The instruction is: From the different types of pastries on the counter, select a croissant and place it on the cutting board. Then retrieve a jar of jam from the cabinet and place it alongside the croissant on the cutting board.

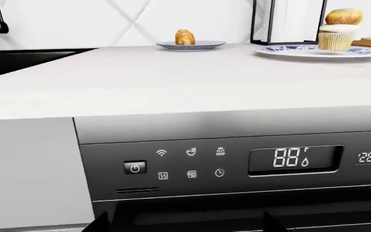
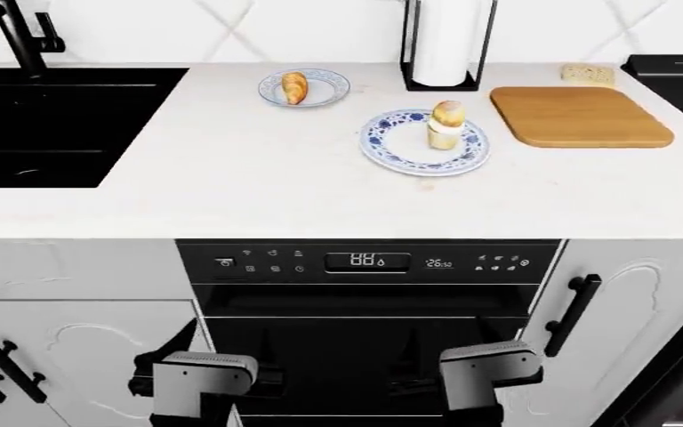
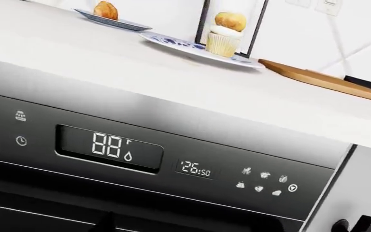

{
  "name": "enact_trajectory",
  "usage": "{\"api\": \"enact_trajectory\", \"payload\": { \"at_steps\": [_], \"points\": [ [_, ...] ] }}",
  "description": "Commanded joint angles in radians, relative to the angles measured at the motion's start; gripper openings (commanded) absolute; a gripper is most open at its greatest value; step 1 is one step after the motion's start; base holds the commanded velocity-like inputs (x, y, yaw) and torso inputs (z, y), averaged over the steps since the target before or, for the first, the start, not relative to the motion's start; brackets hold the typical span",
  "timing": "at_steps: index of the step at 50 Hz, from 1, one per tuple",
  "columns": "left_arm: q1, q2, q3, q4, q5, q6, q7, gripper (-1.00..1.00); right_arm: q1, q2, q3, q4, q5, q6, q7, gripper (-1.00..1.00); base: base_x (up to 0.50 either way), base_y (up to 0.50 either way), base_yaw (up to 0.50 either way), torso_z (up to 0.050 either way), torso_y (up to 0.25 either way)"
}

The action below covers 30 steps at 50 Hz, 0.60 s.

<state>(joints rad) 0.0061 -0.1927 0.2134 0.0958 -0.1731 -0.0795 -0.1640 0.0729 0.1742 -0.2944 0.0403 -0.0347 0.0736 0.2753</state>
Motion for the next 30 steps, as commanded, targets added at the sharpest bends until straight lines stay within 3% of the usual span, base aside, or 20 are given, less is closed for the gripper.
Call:
{"api": "enact_trajectory", "payload": {
  "at_steps": [1, 8, 15, 23, 28, 30],
  "points": [
    [-0.014, -0.004, -0.007, 0.011, -0.004, -0.013, -0.022, 1.0, 0.007, 0.004, -0.011, -0.021, -0.003, 0.027, 0.005, 1.0, 0.0, 0.5, 0.0, 0.0, 0.0],
    [-0.058, -0.033, -0.01, 0.103, 0.014, -0.107, -0.049, 1.0, 0.03, 0.016, -0.027, -0.129, -0.046, 0.137, 0.014, 1.0, 0.0, 0.5, 0.0, 0.0, 0.0],
    [-0.198, -0.097, -0.043, 0.319, -0.024, -0.362, -0.043, 1.0, 0.183, 0.019, 0.038, -0.358, 0.017, 0.479, -0.062, 1.0, 0.0, 0.0, 0.0, 0.0, 0.0],
    [-0.555, -0.129, -0.124, 0.477, -0.169, -0.74, -0.024, 1.0, 0.566, 0.042, 0.063, -0.51, 0.055, 0.959, -0.149, 1.0, 0.0, 0.0, 0.0, 0.0, 0.0],
    [-0.808, -0.125, -0.123, 0.427, -0.225, -0.909, -0.009, 1.0, 0.812, 0.057, 0.09, -0.436, 0.097, 1.085, -0.223, 1.0, 0.0, 0.09, 0.0, 0.0, 0.0],
    [-0.89, -0.12, -0.098, 0.36, -0.206, -0.914, -0.01, 1.0, 0.852, 0.063, 0.08, -0.416, 0.095, 1.093, -0.23, 1.0, 0.01, 0.5, 0.0, 0.0, 0.0]
  ]
}}
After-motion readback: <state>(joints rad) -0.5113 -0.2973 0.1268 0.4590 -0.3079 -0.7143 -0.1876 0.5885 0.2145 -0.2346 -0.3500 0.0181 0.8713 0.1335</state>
